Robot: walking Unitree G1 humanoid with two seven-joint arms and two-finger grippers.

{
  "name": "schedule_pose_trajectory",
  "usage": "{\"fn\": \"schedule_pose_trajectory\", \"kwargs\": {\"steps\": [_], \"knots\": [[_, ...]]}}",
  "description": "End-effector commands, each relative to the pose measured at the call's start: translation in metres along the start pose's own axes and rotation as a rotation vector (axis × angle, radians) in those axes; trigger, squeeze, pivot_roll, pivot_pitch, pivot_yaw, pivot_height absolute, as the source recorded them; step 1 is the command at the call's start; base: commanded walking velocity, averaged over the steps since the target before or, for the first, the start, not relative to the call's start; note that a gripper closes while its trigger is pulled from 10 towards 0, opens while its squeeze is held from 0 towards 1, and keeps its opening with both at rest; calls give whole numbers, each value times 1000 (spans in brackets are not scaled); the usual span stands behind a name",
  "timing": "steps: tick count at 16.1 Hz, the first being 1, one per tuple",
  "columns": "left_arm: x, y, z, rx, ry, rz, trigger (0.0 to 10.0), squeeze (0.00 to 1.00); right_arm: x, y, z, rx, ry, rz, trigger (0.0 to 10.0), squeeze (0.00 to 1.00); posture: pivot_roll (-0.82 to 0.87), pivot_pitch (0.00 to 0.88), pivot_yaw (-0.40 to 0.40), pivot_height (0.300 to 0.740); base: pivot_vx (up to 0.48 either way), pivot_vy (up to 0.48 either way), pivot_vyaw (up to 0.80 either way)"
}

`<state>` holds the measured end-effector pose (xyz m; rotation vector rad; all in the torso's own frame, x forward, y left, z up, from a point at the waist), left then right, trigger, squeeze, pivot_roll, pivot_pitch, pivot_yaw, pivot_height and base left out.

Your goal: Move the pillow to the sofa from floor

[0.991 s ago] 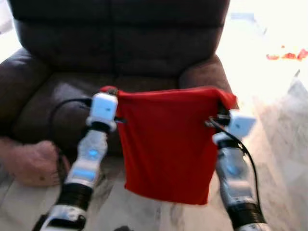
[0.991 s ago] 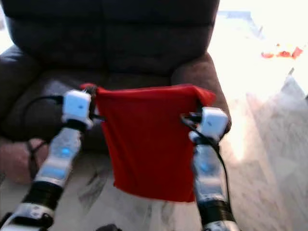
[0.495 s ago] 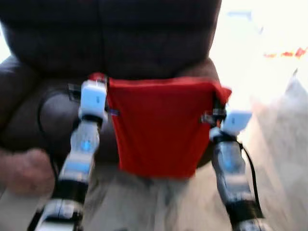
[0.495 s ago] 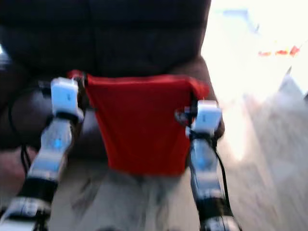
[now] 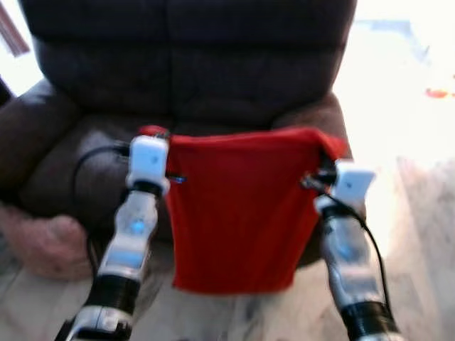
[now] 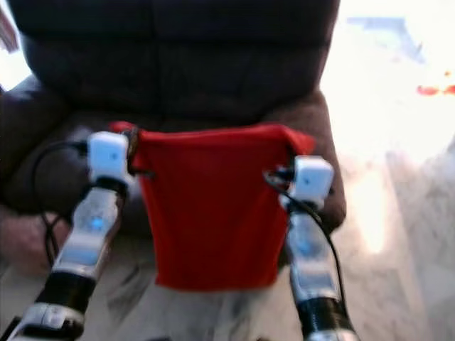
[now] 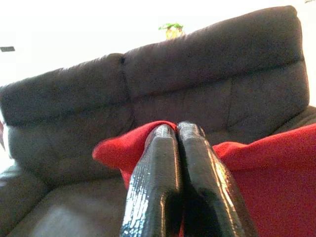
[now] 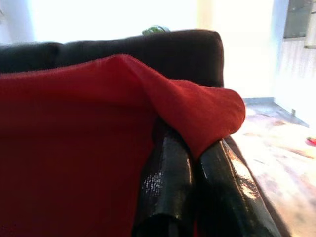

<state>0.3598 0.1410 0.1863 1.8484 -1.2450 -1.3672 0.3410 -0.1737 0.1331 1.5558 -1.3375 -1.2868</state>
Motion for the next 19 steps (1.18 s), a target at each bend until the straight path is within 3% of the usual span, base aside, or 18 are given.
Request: {"fn": "schedule_pose_trajectory", "kwargs": {"steps": [1,5,11,15,19], "knots": [[-28,17,-7,74,89,-18,10000,0,-2,25,-9,109,-11,-27,10000,0,42,41,14,740,255,0,0],[-39,36,-15,133,119,-25,10000,0,-5,30,-11,124,-2,-33,10000,0,44,41,13,740,258,0,0],[-55,78,-38,262,133,-64,10000,0,-24,116,-40,361,58,-93,10000,0,41,48,13,740,259,0,0],[-64,93,-47,301,147,-72,10000,0,-37,151,-50,435,110,-88,10000,0,40,43,7,740,258,0,0],[-72,105,-53,339,158,-96,10000,0,-40,168,-56,473,118,-100,10000,0,41,36,3,740,262,0,0]]}}
Point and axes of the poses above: a point about 5 cm out from each wrist's last joint towards the gripper, its own z axis pointing back from the gripper into the wrist, its own y axis along the axis of the wrist's last joint, x = y × z, the point moved 3 cm from there along -z, pointing out of the wrist towards the gripper, and after that the axes turned 15 degrees about -z, right-handed, at the moved point
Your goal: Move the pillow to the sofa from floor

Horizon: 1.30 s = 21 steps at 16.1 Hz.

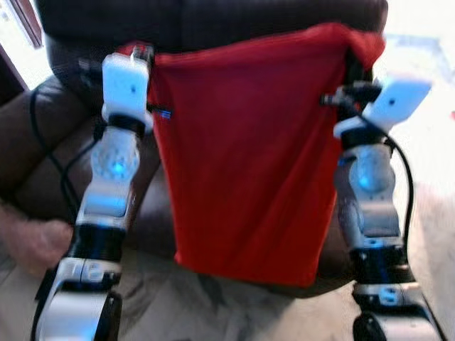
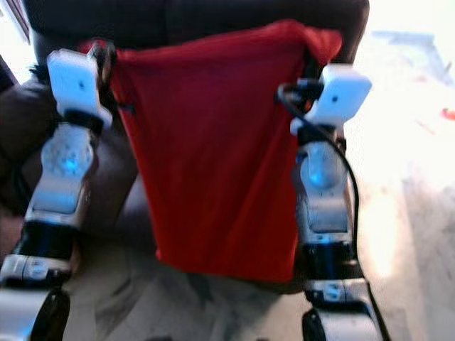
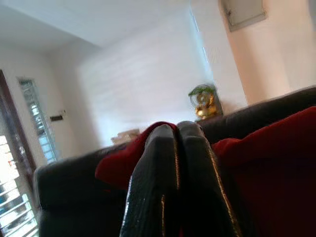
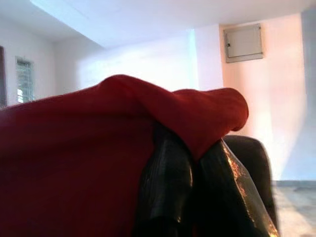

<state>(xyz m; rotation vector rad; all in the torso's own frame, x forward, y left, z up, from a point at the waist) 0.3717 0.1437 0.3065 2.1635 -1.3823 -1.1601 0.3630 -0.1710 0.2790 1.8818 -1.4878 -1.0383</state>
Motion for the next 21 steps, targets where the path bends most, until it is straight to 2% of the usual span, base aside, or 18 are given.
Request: {"fn": "schedule_pose_trajectory", "kwargs": {"steps": [1,5,12,21], "knots": [[-20,12,-7,52,61,-18,10000,0,-7,40,-12,157,13,-31,10000,0,41,36,2,740,262,0,0],[-25,15,-15,69,73,-29,10000,0,-10,48,-19,175,25,-38,10000,0,42,30,-1,740,263,0,0],[-26,11,-21,58,67,-30,10000,0,-11,49,-19,174,26,-45,10000,0,40,28,-1,740,266,0,0],[-17,-11,-27,-5,-7,6,10000,0,-6,36,-14,126,3,-43,10000,0,40,29,2,740,268,0,0]]}}
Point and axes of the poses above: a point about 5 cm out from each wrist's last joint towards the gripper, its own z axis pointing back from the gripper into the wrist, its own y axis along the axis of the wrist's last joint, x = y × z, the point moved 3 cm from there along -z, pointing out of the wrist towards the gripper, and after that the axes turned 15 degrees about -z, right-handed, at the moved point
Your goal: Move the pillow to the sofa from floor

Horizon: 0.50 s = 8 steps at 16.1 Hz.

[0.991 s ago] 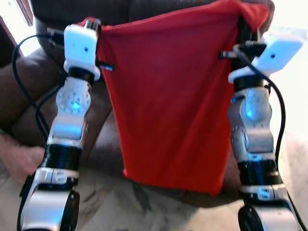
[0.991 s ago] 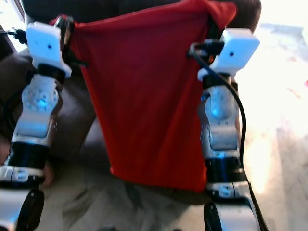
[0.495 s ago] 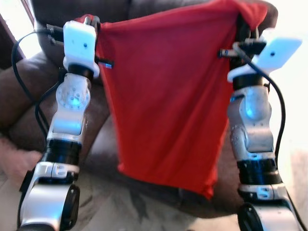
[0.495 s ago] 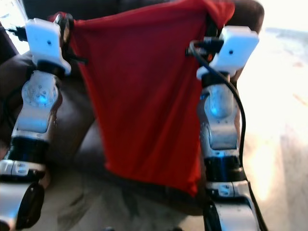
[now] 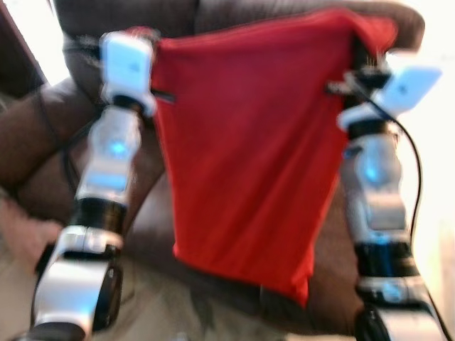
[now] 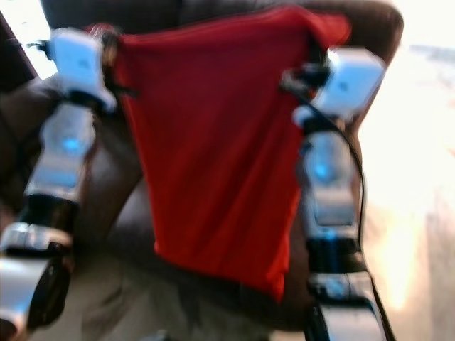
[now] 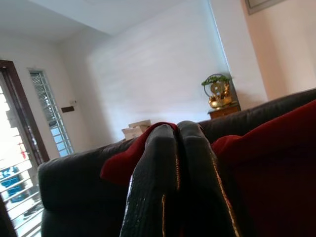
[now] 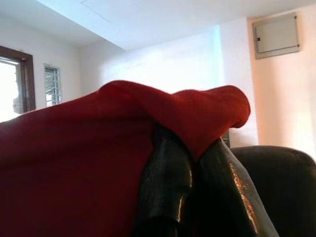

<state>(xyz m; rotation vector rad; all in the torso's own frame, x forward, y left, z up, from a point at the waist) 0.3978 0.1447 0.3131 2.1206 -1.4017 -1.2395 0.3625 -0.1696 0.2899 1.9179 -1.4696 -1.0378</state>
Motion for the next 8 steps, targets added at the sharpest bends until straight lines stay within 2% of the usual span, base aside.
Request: {"fn": "schedule_pose_trajectory", "kwargs": {"steps": [1,3,6,7,8], "knots": [[-16,-6,-3,-13,42,15,10000,0,1,21,-5,94,-17,-10,10000,0,38,28,4,740,270,0,0],[-11,-14,-4,-41,10,55,10000,0,5,14,-2,70,-35,0,10000,0,40,28,3,740,272,0,0],[6,-32,-1,-123,-84,150,10000,0,11,2,3,28,-58,5,10000,0,40,25,5,740,0,0,0],[8,-38,1,-144,-91,148,10000,0,13,-2,5,11,-65,10,10000,0,38,24,6,740,0,0,0],[18,-51,6,-202,-135,195,10000,0,19,-14,9,-37,-90,25,10000,0,37,22,6,740,0,0,0]]}}
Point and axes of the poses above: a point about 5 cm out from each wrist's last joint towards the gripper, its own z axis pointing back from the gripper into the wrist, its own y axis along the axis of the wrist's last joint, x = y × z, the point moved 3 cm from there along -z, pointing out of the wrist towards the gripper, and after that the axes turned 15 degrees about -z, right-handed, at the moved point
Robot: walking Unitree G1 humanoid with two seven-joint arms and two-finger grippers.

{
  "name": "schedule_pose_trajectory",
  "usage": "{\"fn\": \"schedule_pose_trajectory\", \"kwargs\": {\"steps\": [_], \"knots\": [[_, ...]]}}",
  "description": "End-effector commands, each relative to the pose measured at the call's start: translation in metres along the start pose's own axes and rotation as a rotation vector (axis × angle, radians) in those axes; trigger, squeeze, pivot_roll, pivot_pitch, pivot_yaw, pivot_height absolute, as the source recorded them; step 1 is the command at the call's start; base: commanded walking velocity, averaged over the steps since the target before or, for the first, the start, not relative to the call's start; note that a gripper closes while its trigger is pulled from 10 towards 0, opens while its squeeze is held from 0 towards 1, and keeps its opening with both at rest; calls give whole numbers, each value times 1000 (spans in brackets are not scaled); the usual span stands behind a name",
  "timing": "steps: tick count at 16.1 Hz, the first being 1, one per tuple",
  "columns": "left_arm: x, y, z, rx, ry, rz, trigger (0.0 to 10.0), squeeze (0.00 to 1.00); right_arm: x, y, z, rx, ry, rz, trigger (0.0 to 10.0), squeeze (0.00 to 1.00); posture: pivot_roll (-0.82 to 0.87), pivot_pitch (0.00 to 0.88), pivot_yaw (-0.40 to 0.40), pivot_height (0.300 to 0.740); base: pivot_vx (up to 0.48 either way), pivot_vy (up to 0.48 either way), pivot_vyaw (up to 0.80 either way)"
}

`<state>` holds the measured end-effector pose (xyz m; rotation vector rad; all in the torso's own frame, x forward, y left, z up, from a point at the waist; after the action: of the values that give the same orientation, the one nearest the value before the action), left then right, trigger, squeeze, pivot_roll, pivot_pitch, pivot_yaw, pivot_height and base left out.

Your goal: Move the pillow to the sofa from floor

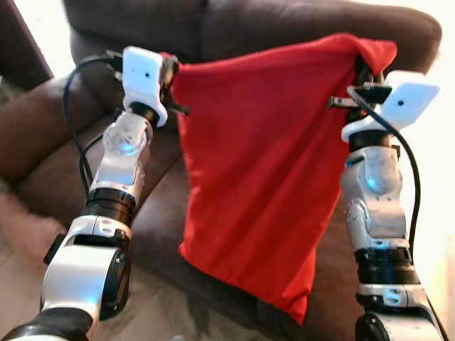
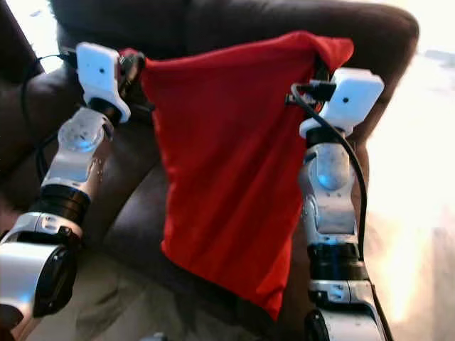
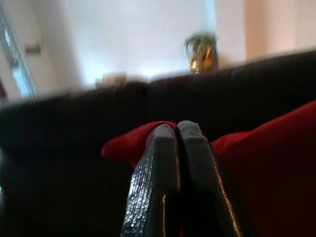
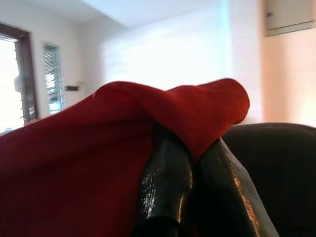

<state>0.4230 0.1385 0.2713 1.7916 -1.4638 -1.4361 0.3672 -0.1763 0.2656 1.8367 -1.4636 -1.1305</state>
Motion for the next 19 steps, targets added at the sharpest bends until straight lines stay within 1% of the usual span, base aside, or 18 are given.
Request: {"fn": "schedule_pose_trajectory", "kwargs": {"steps": [1,2,3,4,5,7,9,12,15,17,19], "knots": [[-8,-16,5,-64,5,37,10000,0,11,-3,2,3,-50,11,10000,0,37,21,6,740,0,0,0],[-1,-25,7,-100,-34,33,10000,0,16,-10,4,-23,-65,14,10000,0,39,21,6,740,0,0,0],[3,-32,11,-125,-46,24,10000,0,21,-20,8,-60,-80,23,10000,0,39,19,8,740,0,0,0],[4,-40,15,-147,-32,27,10000,0,26,-30,13,-97,-95,29,10000,0,37,20,9,740,0,0,0],[6,-50,23,-173,-8,37,10000,0,33,-42,20,-152,-132,24,10000,0,37,21,8,740,0,0,0],[8,-57,30,-186,4,43,10000,0,35,-49,24,-182,-141,10,10000,0,39,24,7,740,0,0,-800],[3,-60,34,-186,27,34,10000,0,33,-50,24,-176,-131,7,10000,0,39,27,8,740,0,0,-800],[-11,-55,32,-167,68,9,10000,0,33,-49,22,-166,-138,8,10000,0,42,28,6,740,0,0,-800],[-20,-50,31,-146,95,-24,10000,0,32,-49,21,-167,-138,9,10000,0,43,27,3,740,0,0,-796],[-31,-46,31,-123,153,-37,10000,0,33,-49,22,-168,-140,10,10000,0,43,27,2,740,0,0,-781],[-35,-43,30,-114,198,-43,10000,0,34,-50,22,-171,-141,11,10000,0,44,28,0,740,0,0,-778]]}}
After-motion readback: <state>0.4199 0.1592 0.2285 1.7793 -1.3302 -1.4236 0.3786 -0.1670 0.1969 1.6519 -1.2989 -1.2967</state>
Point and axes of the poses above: a point about 5 cm out from each wrist's last joint towards the gripper, its own z axis pointing back from the gripper into the wrist, its own y axis along the axis of the wrist's last joint, x = y × z, the point moved 3 cm from there along -z, pointing out of the wrist towards the gripper, and after that the axes turned 15 degrees about -z, right-handed, at the moved point
